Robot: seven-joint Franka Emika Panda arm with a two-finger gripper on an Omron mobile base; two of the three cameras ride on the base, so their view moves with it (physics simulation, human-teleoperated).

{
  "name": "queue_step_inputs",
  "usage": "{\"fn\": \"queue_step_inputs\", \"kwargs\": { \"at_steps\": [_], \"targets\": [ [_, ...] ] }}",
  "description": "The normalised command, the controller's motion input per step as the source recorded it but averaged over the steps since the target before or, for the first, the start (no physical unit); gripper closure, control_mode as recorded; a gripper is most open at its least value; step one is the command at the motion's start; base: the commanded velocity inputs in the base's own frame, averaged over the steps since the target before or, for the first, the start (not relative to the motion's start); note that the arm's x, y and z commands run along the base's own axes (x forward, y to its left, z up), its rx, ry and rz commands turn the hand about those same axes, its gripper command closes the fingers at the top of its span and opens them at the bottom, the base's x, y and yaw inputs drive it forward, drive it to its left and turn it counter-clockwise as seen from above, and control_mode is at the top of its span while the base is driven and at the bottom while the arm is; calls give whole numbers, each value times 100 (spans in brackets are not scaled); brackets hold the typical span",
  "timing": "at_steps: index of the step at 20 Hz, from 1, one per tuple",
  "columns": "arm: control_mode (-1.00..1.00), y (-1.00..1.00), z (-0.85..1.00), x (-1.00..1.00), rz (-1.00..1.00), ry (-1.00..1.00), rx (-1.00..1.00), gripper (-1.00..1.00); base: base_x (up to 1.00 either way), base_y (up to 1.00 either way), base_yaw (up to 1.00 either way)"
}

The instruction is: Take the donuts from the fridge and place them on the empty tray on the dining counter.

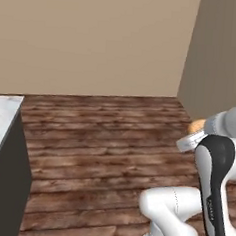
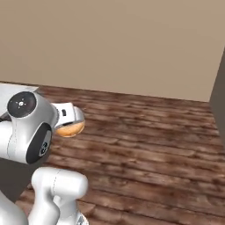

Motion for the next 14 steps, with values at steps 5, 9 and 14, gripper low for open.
{"fn": "queue_step_inputs", "kwargs": {
  "at_steps": [5,9,14],
  "targets": [
    [100,0,0,0,0,0,0,100,100,-11,23],
    [100,0,0,0,0,0,0,100,100,-1,39],
    [100,0,0,0,0,0,0,100,100,-12,67]
  ]
}}
